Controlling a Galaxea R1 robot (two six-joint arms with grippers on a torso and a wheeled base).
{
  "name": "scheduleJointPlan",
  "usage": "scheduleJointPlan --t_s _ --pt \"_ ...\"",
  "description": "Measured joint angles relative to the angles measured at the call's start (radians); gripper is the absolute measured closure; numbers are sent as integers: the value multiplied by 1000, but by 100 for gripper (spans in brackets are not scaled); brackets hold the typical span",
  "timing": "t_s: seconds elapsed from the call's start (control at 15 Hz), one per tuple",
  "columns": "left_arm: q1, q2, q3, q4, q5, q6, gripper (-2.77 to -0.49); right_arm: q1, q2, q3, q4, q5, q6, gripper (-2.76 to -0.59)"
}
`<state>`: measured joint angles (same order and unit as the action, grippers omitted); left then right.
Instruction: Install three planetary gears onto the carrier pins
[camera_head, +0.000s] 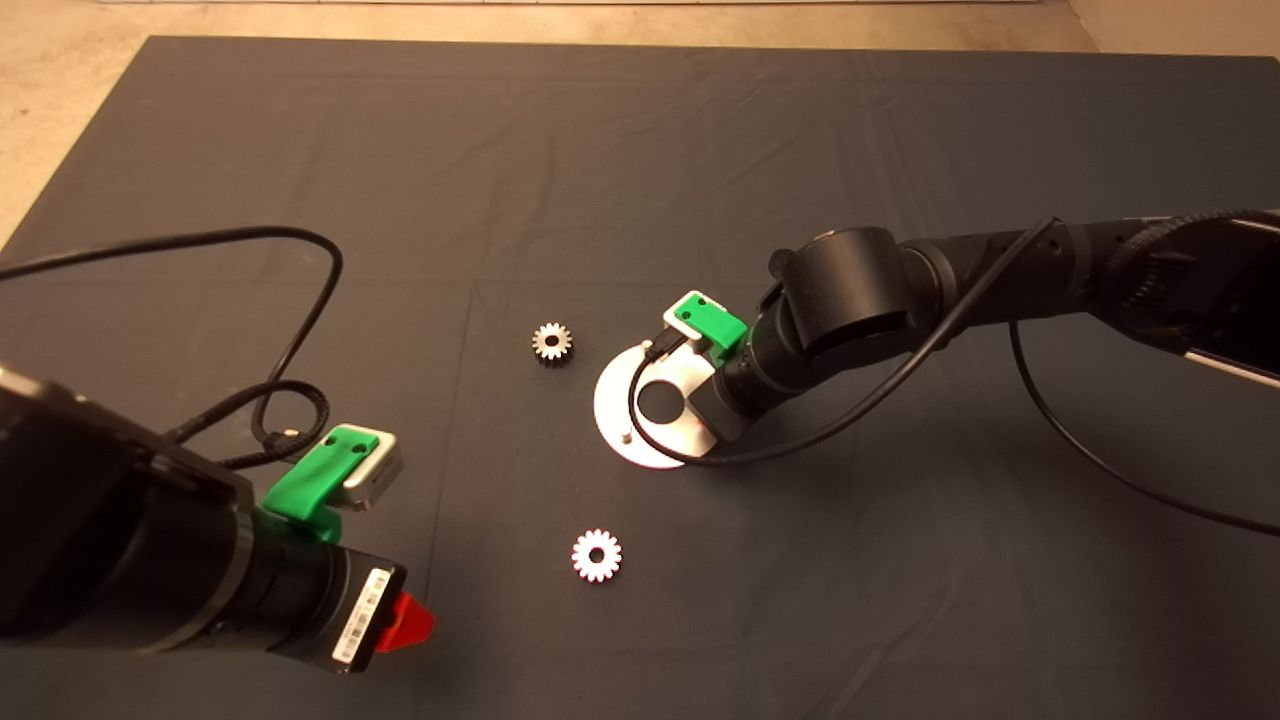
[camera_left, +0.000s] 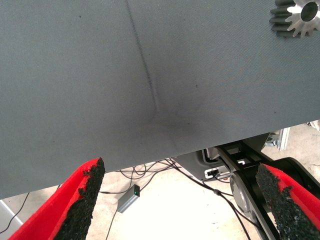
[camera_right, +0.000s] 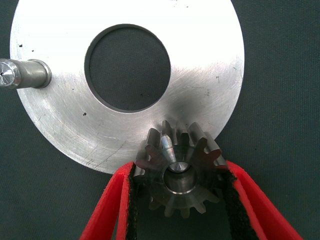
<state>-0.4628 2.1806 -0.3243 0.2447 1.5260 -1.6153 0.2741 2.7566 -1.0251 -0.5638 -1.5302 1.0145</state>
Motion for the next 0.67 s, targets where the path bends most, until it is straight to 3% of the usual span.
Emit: scheduleJointPlan --t_s 0.67 --pt "0 0 0 0 0 0 -217 0 0 0 0 0 0 -117"
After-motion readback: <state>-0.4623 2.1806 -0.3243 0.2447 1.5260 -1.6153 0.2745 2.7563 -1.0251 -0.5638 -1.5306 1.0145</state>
